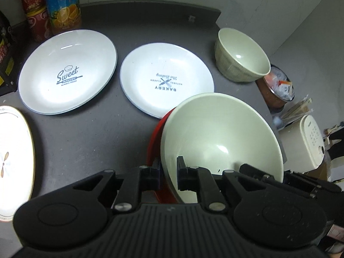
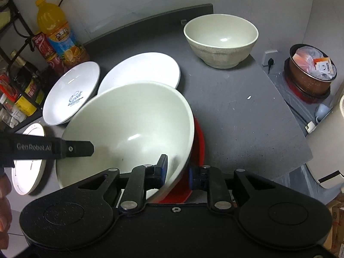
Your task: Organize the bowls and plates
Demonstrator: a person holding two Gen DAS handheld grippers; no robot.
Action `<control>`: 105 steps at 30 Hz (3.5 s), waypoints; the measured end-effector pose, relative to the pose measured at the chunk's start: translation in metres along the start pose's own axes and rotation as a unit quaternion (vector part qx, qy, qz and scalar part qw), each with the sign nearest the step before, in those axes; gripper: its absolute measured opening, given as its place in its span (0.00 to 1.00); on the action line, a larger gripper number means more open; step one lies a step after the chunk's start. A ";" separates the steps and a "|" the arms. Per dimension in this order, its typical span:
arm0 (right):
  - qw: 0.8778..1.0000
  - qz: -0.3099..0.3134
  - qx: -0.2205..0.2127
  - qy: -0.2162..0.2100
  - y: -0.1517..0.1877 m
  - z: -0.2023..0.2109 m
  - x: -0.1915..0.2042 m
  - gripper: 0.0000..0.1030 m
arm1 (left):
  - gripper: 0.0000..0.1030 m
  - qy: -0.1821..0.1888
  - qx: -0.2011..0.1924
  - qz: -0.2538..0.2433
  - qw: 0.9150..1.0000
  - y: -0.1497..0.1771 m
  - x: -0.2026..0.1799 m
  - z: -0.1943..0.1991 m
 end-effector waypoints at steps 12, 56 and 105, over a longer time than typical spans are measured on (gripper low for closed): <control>0.999 -0.022 0.020 -0.026 -0.008 -0.003 0.001 0.48 | 0.26 -0.001 0.022 0.003 1.000 -0.014 -0.003 -0.001; 0.987 -0.086 -0.126 0.042 -0.112 0.021 -0.080 0.84 | 0.67 0.028 -0.072 -0.042 0.996 -0.156 -0.066 -0.008; 0.977 -0.184 -0.104 0.036 -0.146 -0.040 -0.138 0.18 | 0.08 0.053 0.009 -0.030 0.998 -0.197 -0.128 -0.111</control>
Point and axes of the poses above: each gripper's, at about its wrist camera, not at the fingertips, and z roughly against the way its jaws point, x to its left, y to its underside, the point moved 4 cm from there along -z, roughly the way its jaws point, and after that the axes turned 15 degrees about -y, right-handed, at the moved point
